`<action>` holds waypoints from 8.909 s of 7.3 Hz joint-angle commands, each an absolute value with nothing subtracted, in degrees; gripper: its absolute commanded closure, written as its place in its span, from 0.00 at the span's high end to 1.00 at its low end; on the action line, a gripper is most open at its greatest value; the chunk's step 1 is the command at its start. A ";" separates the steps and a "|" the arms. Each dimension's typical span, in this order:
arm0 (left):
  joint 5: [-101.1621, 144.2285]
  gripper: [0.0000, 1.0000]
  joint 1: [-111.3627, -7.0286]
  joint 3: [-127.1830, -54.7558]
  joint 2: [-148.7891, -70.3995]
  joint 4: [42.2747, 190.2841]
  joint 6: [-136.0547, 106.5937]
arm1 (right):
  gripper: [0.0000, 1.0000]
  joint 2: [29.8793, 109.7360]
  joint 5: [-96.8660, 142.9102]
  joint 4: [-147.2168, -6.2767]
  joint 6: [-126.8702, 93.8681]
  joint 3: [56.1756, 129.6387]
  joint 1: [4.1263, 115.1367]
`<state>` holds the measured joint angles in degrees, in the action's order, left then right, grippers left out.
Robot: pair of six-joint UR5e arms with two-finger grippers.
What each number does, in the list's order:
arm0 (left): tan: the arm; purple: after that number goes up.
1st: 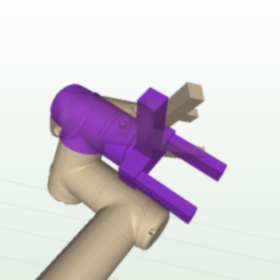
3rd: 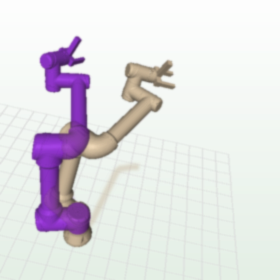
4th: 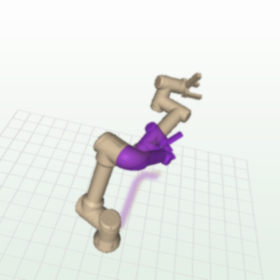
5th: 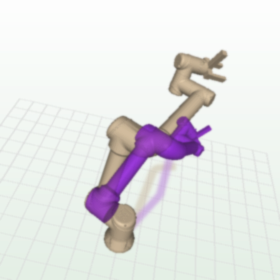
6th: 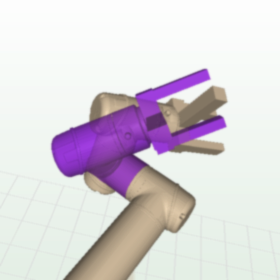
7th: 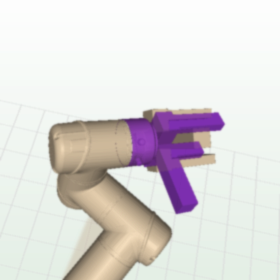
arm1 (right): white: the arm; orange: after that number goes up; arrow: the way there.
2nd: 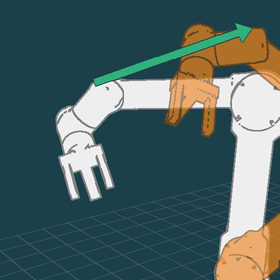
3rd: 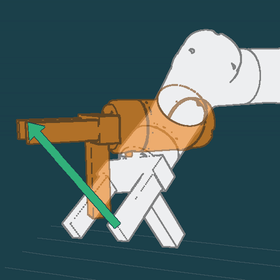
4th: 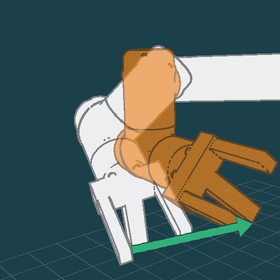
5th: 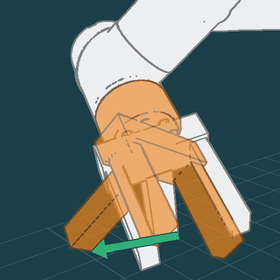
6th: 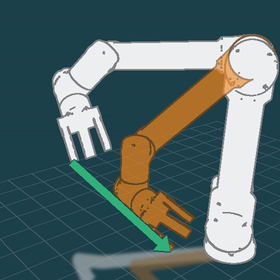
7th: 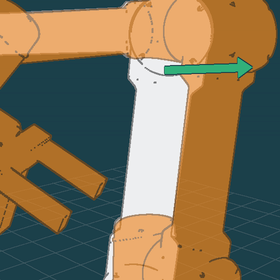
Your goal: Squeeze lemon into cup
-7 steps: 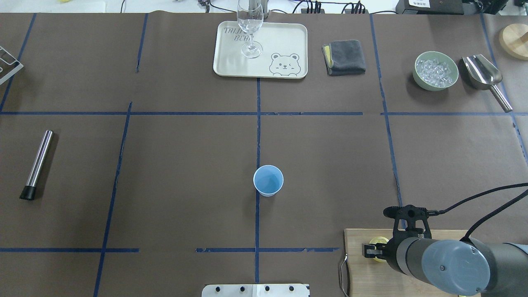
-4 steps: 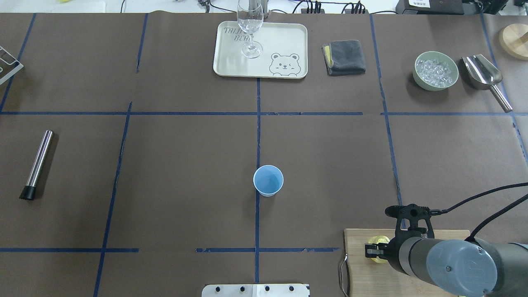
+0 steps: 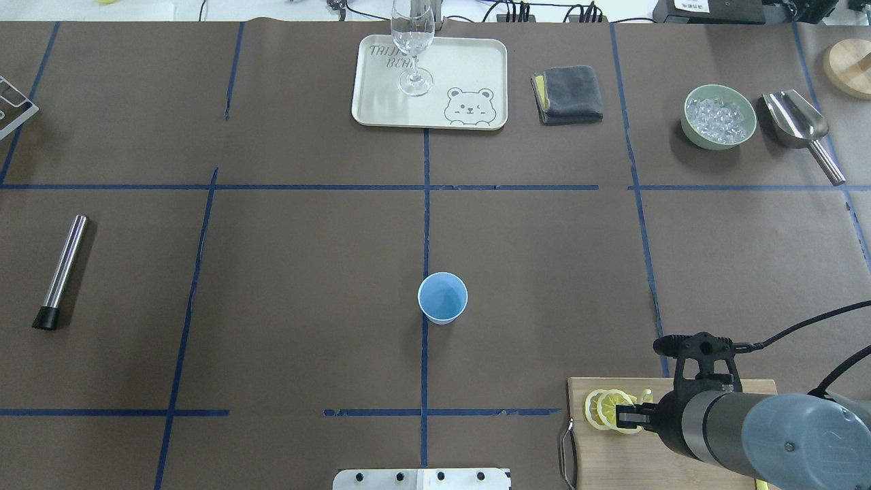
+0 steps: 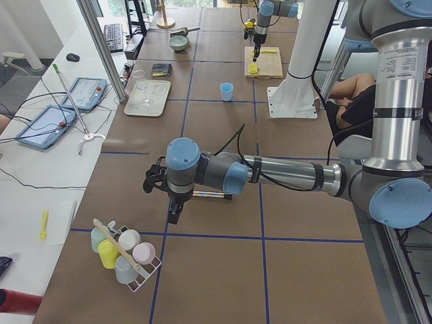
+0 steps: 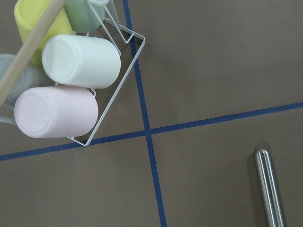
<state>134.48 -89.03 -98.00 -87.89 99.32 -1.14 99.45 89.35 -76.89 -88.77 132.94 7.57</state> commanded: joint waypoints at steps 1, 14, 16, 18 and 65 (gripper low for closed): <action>134.56 1.00 -89.03 -97.91 -87.89 99.32 -1.14 | 0.30 98.97 91.57 -79.80 -88.77 136.05 10.00; 134.56 1.00 -89.03 -95.89 -87.89 99.40 -1.05 | 0.31 43.42 99.05 -99.65 -84.46 97.47 24.52; 134.56 1.00 -89.03 -95.89 -87.89 99.40 -0.97 | 0.32 43.77 100.45 -101.50 -84.55 97.65 24.35; 134.56 1.00 -89.03 -95.80 -87.89 99.40 -0.97 | 0.33 43.86 101.59 -104.05 -84.73 98.17 23.38; 115.18 0.00 -55.30 -118.73 -111.01 121.31 -46.46 | 1.00 97.91 136.93 -87.63 -6.48 106.64 87.77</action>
